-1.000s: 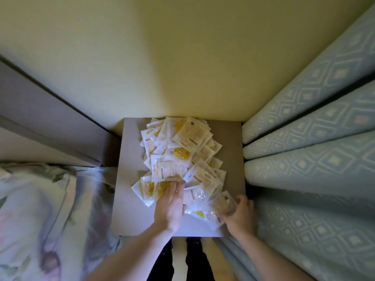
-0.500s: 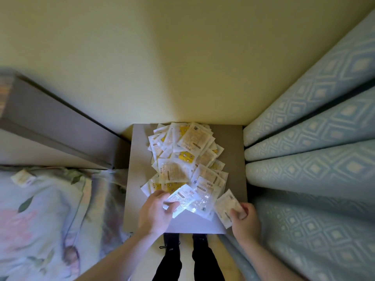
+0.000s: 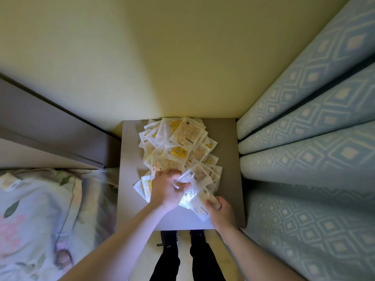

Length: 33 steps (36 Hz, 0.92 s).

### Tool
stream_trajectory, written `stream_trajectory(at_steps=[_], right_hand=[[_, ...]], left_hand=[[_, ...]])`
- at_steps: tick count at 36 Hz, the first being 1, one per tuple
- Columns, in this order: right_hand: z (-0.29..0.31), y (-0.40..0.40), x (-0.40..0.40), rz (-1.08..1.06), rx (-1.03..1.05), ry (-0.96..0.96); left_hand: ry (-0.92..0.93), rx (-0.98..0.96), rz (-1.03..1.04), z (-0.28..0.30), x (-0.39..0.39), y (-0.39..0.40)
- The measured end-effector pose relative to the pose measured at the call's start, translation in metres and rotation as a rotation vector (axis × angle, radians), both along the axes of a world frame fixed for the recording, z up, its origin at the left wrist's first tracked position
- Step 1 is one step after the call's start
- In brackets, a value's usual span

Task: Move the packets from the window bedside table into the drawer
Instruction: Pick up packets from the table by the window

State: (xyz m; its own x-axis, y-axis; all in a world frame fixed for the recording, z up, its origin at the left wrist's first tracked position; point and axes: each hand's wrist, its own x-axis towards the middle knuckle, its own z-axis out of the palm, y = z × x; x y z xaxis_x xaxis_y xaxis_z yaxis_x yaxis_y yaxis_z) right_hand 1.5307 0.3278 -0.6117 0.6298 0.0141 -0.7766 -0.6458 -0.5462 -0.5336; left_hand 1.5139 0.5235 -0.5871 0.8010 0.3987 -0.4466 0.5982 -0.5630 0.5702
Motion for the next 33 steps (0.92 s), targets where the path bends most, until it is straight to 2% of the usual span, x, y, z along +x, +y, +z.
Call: stream_trajectory(at_steps=[7, 11, 17, 21, 27, 33], right_hand=[[-0.010, -0.001, 0.008, -0.072, 0.004, 0.078], [-0.019, -0.016, 0.007, -0.125, -0.017, 0.059], [-0.021, -0.040, 0.005, -0.366, -0.044, -0.032], [-0.030, -0.056, 0.010, -0.351, -0.029, 0.022], [-0.028, -0.064, 0.025, -0.300, -0.048, -0.061], [-0.039, -0.066, 0.038, -0.262, -0.067, -0.080]], left_hand=[[0.136, -0.230, 0.161, -0.002, 0.028, -0.015], [0.176, -0.299, 0.231, -0.009, 0.032, -0.022], [0.232, -0.306, 0.243, -0.012, 0.028, -0.032], [0.218, -0.285, 0.279, -0.017, 0.024, -0.039], [0.161, -0.312, 0.353, -0.014, 0.022, -0.054], [0.108, -0.336, 0.261, -0.029, 0.026, -0.065]])
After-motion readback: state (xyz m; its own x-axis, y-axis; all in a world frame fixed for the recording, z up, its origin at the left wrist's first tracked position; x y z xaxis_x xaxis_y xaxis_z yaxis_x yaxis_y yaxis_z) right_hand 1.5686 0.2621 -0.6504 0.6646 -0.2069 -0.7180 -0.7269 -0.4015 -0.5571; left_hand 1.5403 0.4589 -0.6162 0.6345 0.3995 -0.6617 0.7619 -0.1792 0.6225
